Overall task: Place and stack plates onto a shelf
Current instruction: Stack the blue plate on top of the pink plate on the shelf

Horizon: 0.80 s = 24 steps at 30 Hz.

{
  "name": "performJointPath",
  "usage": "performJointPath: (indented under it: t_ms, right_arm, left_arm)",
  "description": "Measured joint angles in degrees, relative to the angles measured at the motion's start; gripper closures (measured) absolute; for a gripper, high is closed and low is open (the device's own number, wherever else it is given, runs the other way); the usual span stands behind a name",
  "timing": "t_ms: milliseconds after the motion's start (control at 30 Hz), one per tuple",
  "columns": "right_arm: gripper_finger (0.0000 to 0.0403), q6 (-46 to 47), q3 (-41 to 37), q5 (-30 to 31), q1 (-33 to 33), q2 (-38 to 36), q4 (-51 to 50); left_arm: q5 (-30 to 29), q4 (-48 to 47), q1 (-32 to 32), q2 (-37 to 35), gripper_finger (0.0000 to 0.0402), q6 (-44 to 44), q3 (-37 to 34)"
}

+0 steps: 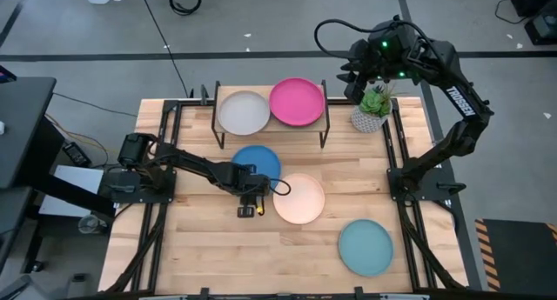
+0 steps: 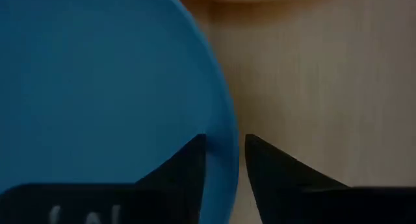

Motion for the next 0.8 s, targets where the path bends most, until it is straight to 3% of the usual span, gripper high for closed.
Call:
performJointPath:
  t_ms: [200,367,500,667,800]
  right_arm:
    - [0.0268,-1.8,0.0,0.0,0.0,-0.1,-0.3]
    - [0.0268,-2.0,0.0,0.1,0.0,-0.1,-0.3]
    - [0.0268,-2.0,0.0,0.3,0.0,-0.1,0.7]
    - [0.0268,-1.4,0.0,0.4,-0.1,-0.1,2.5]
    - [0.0268,-0.2,0.0,4.4,-0.1,-0.1,2.9]
  left_arm:
    - [2.5,-1.6,1.6,-1.9,0.0384,-2.9,0.1]
    - [5.0,-4.1,4.3,-9.8,0.0386,-5.7,0.8]
    - [16.3,-1.7,6.6,-15.9,0.0386,0.8,4.3]
    - [30.3,-3.1,9.6,-17.1,0.0387,1.0,14.5]
    - [27.9,-3.8,13.2,-17.3,0.0387,1.0,23.7]
